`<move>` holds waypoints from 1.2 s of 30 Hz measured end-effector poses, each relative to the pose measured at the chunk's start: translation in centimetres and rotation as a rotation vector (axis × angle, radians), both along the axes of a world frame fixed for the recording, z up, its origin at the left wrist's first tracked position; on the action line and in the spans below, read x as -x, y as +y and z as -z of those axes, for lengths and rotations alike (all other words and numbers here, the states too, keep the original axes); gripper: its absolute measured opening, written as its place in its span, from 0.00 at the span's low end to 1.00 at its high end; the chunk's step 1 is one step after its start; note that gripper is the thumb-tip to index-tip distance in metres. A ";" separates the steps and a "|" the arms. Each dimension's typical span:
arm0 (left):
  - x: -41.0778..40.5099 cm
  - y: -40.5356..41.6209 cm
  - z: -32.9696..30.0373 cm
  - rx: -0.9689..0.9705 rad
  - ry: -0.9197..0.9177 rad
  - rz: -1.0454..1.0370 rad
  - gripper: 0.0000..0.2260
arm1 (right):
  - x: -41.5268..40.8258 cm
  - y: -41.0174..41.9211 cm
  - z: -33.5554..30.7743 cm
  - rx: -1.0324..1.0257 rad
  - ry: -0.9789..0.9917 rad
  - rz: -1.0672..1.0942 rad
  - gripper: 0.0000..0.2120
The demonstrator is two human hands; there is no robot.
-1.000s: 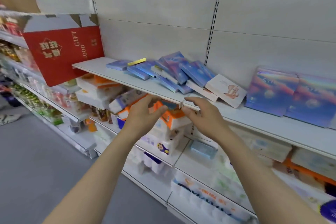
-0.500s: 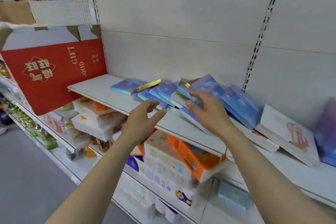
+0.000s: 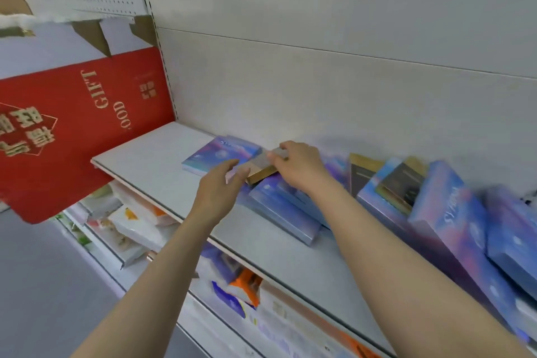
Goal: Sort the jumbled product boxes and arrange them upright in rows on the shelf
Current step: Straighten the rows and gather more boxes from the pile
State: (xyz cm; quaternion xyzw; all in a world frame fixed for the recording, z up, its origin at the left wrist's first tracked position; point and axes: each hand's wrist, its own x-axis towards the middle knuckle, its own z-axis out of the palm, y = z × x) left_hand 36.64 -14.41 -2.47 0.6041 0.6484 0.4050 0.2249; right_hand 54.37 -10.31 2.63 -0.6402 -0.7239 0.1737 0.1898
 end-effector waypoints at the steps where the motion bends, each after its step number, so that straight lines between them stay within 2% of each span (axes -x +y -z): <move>1: 0.6 0.6 0.4 0.013 0.008 0.018 0.23 | 0.2 0.9 0.6 0.006 -0.138 0.054 0.26; 3: 1.6 1.8 0.9 0.025 0.035 0.067 0.22 | 0.8 2.1 1.4 0.017 -0.269 0.134 0.28; 5: 2.1 2.4 1.0 0.034 0.057 0.167 0.16 | 1.3 2.7 1.9 -0.049 -0.202 0.182 0.30; 8: 2.9 3.2 1.6 0.028 0.066 0.319 0.12 | 2.4 2.9 2.2 -0.142 0.208 0.211 0.25; 10: 4.1 4.2 1.2 -0.025 -0.028 0.268 0.11 | 3.0 3.1 1.8 -0.140 0.534 0.196 0.19; 11: 4.8 4.8 0.7 -0.051 -0.086 0.214 0.14 | 3.3 3.2 1.5 -0.135 0.678 0.181 0.18; 13: 6.3 6.4 -0.5 -0.042 -0.199 0.153 0.24 | 4.0 3.5 0.9 -0.160 0.830 0.140 0.18; 14: 7.0 7.2 -0.9 0.001 -0.248 0.168 0.25 | 4.5 3.5 0.6 -0.175 0.871 0.117 0.18; 16: 8.0 8.1 -1.0 0.061 -0.260 0.257 0.18 | 5.9 3.7 0.6 -0.192 0.933 0.089 0.17; 19: 10.3 9.2 -0.2 0.053 -0.271 0.244 0.06 | 8.4 4.6 0.9 -0.198 0.930 0.105 0.16; 21: 12.4 10.2 0.5 0.029 -0.273 0.169 0.06 | 9.8 5.5 1.8 -0.165 0.853 0.154 0.18; 23: 14.6 11.2 1.2 0.030 -0.296 0.085 0.09 | 10.9 6.3 2.9 -0.077 0.685 0.213 0.24; 25: 16.5 12.3 1.9 0.039 -0.233 0.022 0.12 | 11.7 6.8 4.0 0.013 0.506 0.260 0.30; 27: 17.7 13.3 2.5 0.052 -0.186 -0.008 0.14 | 12.2 7.1 4.8 0.090 0.430 0.304 0.35; 30: 18.4 14.4 3.0 0.085 -0.175 -0.008 0.18 | 13.4 7.3 5.5 0.187 0.430 0.346 0.42; 33: 18.5 14.8 3.4 0.138 -0.199 0.057 0.18 | 14.5 7.5 5.9 0.196 0.579 0.406 0.44; 35: 18.7 15.0 3.6 0.146 -0.203 0.065 0.18 | 15.1 7.7 5.8 0.198 0.630 0.472 0.41; 36: 18.8 15.2 3.6 0.148 -0.208 0.064 0.19 | 15.3 7.7 5.7 0.213 0.648 0.492 0.37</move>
